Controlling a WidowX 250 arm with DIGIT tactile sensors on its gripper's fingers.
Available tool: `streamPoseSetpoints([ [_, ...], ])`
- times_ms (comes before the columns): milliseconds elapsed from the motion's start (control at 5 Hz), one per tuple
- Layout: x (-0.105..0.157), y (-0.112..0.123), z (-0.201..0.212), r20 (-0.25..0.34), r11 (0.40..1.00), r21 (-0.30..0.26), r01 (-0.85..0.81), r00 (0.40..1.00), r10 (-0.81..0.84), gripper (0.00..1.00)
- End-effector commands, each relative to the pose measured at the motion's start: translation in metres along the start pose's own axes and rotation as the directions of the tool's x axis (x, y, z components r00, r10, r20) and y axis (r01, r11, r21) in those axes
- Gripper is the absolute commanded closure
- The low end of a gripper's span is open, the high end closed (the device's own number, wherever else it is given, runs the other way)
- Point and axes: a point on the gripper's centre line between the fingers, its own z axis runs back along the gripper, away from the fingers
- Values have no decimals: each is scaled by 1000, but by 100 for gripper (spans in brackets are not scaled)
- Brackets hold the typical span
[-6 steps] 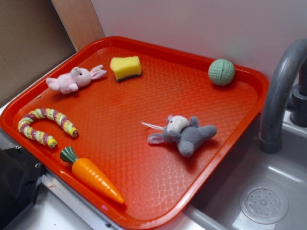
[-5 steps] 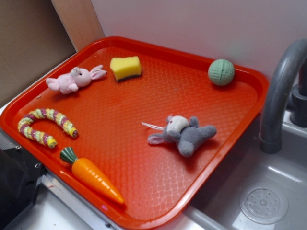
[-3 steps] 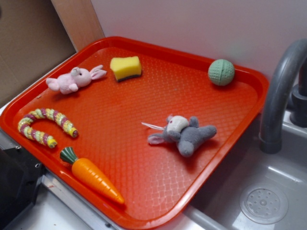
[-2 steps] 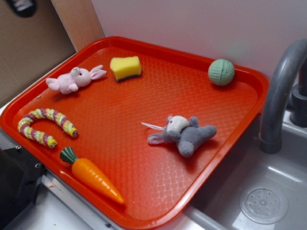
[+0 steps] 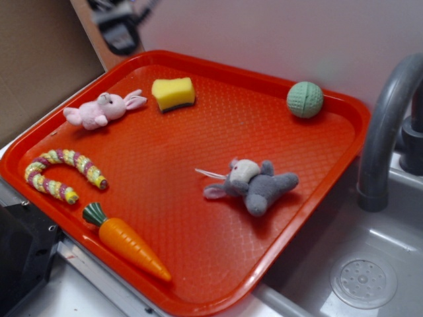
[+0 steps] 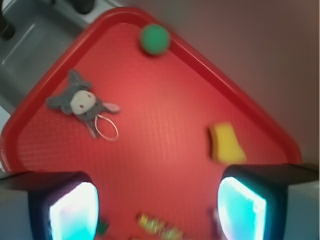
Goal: Grab the gray animal.
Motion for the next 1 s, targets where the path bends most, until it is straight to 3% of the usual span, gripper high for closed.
streamPoseSetpoints([
  [0,46,-56,-51,15,929,-53,367,930,-367,0],
  [400,43,-79,-110,-46,874,-132,468,878,-477,0],
  [600,42,-87,-120,-34,857,-160,489,865,-500,0],
  [800,35,-99,-128,-17,800,-235,552,821,-571,100],
])
